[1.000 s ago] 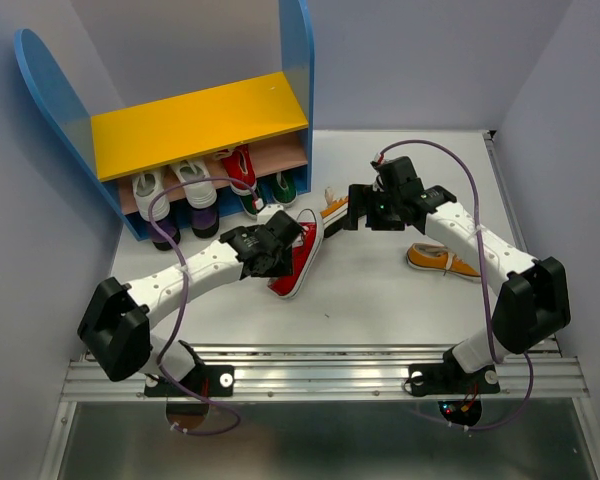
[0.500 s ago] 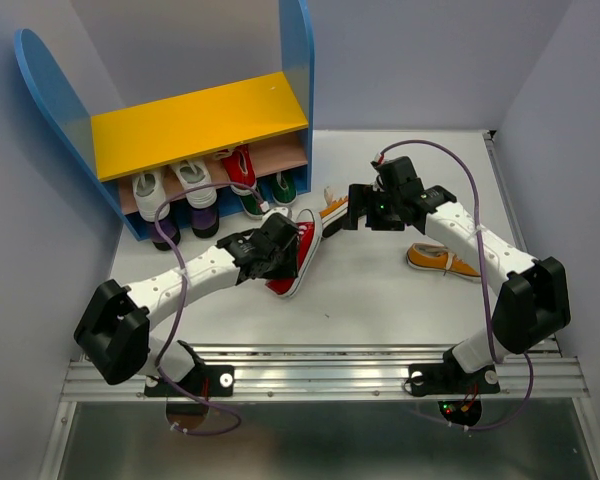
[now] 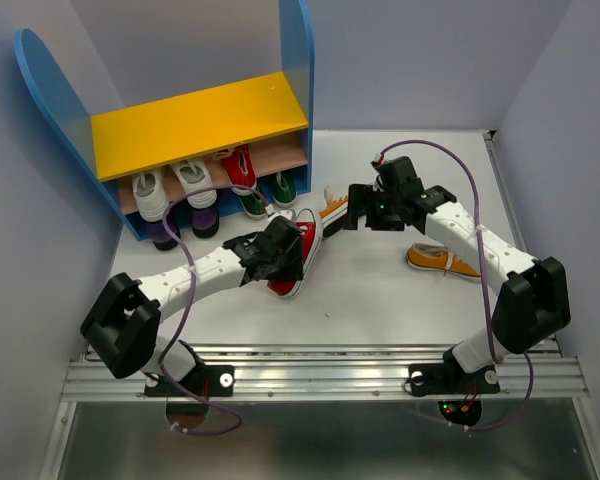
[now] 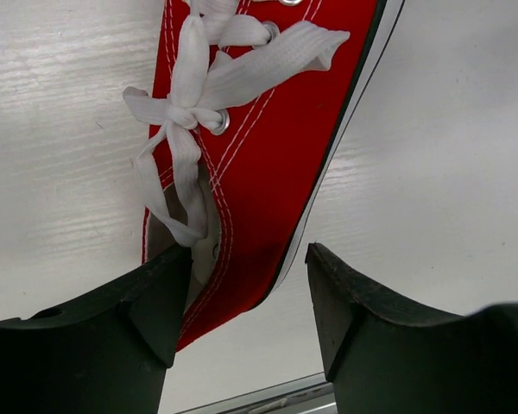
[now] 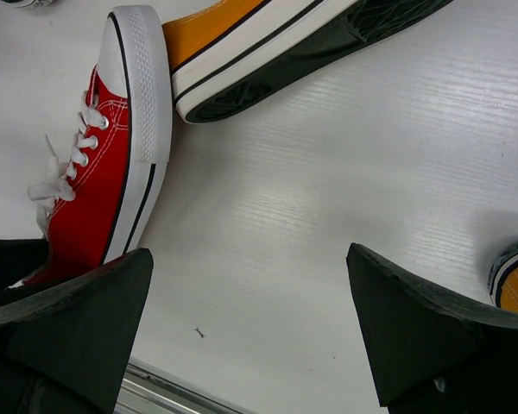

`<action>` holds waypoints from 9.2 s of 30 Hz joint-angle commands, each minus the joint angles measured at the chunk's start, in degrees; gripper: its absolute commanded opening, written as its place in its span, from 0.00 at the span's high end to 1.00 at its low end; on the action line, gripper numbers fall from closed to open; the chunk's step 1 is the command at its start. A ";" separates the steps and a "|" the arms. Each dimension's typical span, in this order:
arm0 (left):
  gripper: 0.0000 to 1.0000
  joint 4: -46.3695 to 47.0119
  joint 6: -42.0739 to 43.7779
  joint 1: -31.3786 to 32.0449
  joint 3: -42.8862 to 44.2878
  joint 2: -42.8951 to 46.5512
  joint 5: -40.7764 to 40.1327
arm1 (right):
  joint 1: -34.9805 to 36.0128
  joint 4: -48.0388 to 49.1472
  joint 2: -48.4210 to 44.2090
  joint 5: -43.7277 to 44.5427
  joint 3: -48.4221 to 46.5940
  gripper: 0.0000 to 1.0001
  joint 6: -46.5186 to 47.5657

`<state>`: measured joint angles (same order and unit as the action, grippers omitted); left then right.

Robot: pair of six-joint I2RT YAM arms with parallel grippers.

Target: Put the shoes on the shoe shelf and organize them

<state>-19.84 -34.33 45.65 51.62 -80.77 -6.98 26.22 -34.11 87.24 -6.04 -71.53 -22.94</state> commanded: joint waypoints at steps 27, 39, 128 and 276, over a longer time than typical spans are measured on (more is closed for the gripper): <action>1.00 -13.82 -0.82 1.99 23.95 2.11 -8.74 | -0.29 0.62 -2.51 5.60 -1.25 0.00 -2.11; 1.00 -15.85 -3.47 1.90 31.26 -1.49 -10.07 | -0.29 0.53 -4.18 7.54 -0.46 0.00 -2.90; 0.53 -10.49 16.48 -15.24 69.86 -35.34 -7.52 | -0.29 -1.66 -7.26 6.75 0.60 0.00 -4.66; 0.34 -9.26 17.80 -2.23 43.40 -16.26 -8.31 | 14.11 18.71 -15.52 -0.36 21.96 0.99 -5.36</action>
<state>-27.75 -16.84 44.53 94.00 -98.50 -13.80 34.00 -21.17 72.42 -2.15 -46.44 -29.10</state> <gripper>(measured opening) 0.655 0.059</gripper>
